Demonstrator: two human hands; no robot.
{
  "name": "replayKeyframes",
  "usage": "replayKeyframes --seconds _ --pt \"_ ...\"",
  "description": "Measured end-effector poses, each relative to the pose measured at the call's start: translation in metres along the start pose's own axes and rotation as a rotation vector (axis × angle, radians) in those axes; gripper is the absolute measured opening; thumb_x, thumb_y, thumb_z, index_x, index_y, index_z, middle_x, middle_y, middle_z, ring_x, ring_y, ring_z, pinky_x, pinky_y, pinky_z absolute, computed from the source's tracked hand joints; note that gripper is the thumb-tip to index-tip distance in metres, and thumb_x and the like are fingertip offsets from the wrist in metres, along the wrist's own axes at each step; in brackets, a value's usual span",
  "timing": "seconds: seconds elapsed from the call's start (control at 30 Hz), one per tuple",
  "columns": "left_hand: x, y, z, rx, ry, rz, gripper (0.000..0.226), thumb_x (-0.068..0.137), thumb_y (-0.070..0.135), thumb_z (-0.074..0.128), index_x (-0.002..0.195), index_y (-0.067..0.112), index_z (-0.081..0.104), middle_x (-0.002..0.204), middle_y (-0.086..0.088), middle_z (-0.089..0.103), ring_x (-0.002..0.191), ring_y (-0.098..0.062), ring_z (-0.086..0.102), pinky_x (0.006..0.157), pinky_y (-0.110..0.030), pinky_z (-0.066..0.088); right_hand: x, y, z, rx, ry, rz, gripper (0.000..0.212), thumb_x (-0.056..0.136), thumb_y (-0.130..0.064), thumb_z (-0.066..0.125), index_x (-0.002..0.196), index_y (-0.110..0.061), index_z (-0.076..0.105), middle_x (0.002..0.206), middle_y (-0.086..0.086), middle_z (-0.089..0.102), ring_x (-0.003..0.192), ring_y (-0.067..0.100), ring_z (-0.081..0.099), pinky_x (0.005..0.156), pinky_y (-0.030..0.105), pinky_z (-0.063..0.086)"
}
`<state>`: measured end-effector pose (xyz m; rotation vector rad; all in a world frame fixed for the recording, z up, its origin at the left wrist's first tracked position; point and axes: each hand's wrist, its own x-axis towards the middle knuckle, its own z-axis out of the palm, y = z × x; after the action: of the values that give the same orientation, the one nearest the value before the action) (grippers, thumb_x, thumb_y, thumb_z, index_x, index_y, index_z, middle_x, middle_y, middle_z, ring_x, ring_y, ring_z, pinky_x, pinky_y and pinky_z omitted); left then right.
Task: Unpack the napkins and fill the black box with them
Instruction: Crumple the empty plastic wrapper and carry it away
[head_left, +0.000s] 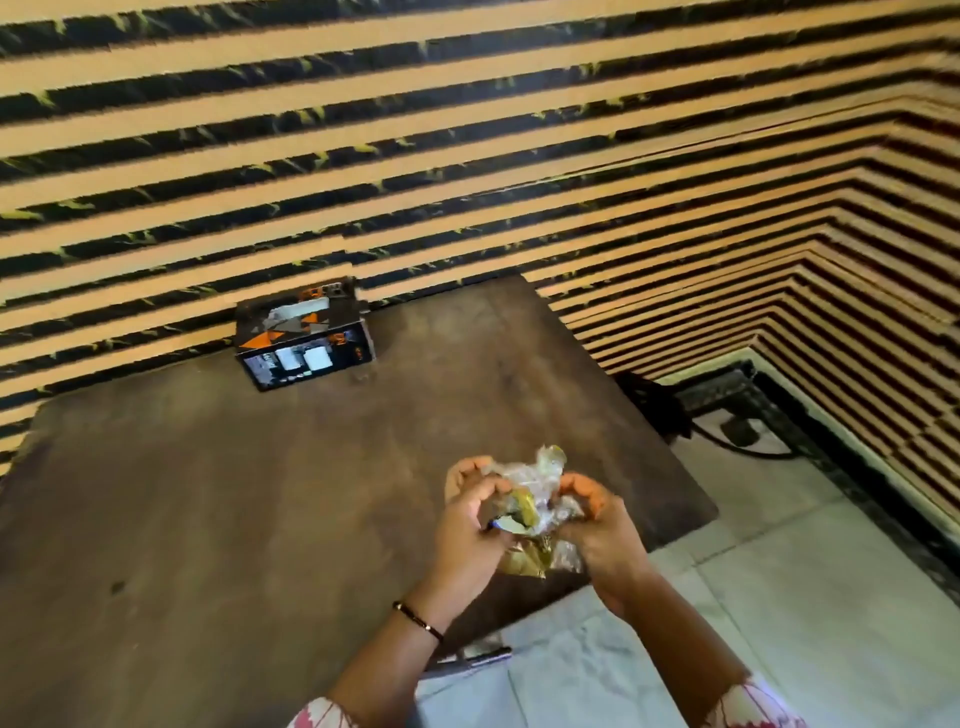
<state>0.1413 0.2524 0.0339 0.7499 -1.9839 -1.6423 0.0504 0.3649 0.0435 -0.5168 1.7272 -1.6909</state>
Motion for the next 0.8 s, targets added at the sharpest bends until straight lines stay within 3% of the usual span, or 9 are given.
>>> replayKeyframes --seconds 0.07,0.2,0.27,0.37,0.43,0.5,0.63,0.73,0.8 --pt "-0.007 0.018 0.048 -0.056 -0.035 0.019 0.048 0.054 0.006 0.07 0.093 0.033 0.059 0.119 0.005 0.05 0.115 -0.004 0.051 0.1 -0.021 0.038 -0.007 -0.003 -0.048 0.102 0.03 0.024 0.037 0.064 0.017 0.064 0.093 -0.005 0.069 0.088 0.014 0.073 0.084 0.03 0.067 0.08 0.045 0.055" --pt "-0.013 0.035 0.137 -0.205 -0.149 -0.024 0.062 0.068 -0.017 0.066 0.119 0.016 0.053 0.11 0.005 0.065 0.1 -0.002 0.062 0.083 -0.015 0.048 -0.017 -0.003 -0.138 0.105 0.059 0.076 0.04 0.064 0.022 0.058 0.094 -0.002 0.068 0.096 0.024 0.069 0.088 0.033 0.064 0.083 0.05 0.052" --pt "-0.01 0.039 0.169 -0.211 -0.108 -0.036 0.052 0.069 -0.017 0.065 0.108 0.017 0.061 0.103 0.005 0.07 0.099 -0.011 0.064 0.081 -0.021 0.052 -0.024 0.0 -0.173 -0.073 0.139 0.007 0.036 0.066 0.01 0.068 0.098 -0.007 0.065 0.102 0.016 0.067 0.089 0.027 0.062 0.079 0.042 0.052" --pt "-0.001 0.046 0.21 -0.2 -0.03 -0.145 0.04 0.07 -0.015 0.062 0.093 0.018 0.065 0.092 0.0 0.072 0.088 -0.017 0.067 0.072 -0.028 0.056 -0.037 0.0 -0.216 -0.409 0.207 -0.152 0.056 0.063 -0.01 0.073 0.112 -0.028 0.054 0.117 -0.007 0.052 0.099 0.009 0.057 0.082 0.025 0.052" --pt "0.007 0.05 0.232 -0.187 -0.058 -0.231 0.035 0.071 -0.012 0.062 0.088 0.018 0.065 0.089 -0.006 0.071 0.083 -0.023 0.067 0.072 -0.038 0.057 -0.04 -0.003 -0.232 -0.563 0.15 -0.258 0.061 0.062 -0.016 0.074 0.119 -0.023 0.052 0.121 -0.018 0.042 0.111 -0.009 0.043 0.093 0.006 0.037" --pt "0.018 0.054 0.254 -0.158 -0.122 -0.297 0.028 0.072 -0.01 0.064 0.085 0.015 0.064 0.086 -0.012 0.069 0.079 -0.025 0.064 0.074 -0.04 0.054 -0.037 -0.009 -0.248 -0.666 0.103 -0.26 0.064 0.064 -0.025 0.069 0.125 -0.013 0.05 0.122 -0.015 0.037 0.111 -0.012 0.035 0.093 -0.004 0.023" --pt "0.042 0.057 0.287 -0.175 -0.265 -0.376 0.021 0.071 0.0 0.072 0.088 0.001 0.059 0.08 -0.016 0.06 0.076 -0.023 0.057 0.069 -0.035 0.049 -0.007 -0.015 -0.285 -0.836 0.089 -0.231 0.059 0.069 -0.017 0.069 0.124 -0.009 0.051 0.127 0.008 0.051 0.112 0.023 0.054 0.092 0.024 0.042" --pt "0.074 0.063 0.301 -0.12 -0.42 -0.376 0.017 0.073 0.008 0.074 0.085 0.015 0.064 0.084 -0.006 0.065 0.079 -0.019 0.06 0.073 -0.033 0.048 0.028 -0.019 -0.318 -0.927 0.147 -0.217 0.033 0.072 -0.011 0.063 0.105 -0.013 0.062 0.108 0.009 0.063 0.096 0.03 0.061 0.077 0.033 0.049" --pt "0.101 0.067 0.311 -0.026 -0.549 -0.34 0.037 0.075 0.009 0.073 0.103 0.029 0.059 0.104 0.002 0.065 0.095 -0.009 0.062 0.084 -0.026 0.05 0.06 -0.021 -0.344 -0.929 0.224 -0.208 0.018 0.074 -0.008 0.058 0.09 -0.012 0.066 0.094 0.011 0.067 0.085 0.029 0.063 0.069 0.032 0.049"
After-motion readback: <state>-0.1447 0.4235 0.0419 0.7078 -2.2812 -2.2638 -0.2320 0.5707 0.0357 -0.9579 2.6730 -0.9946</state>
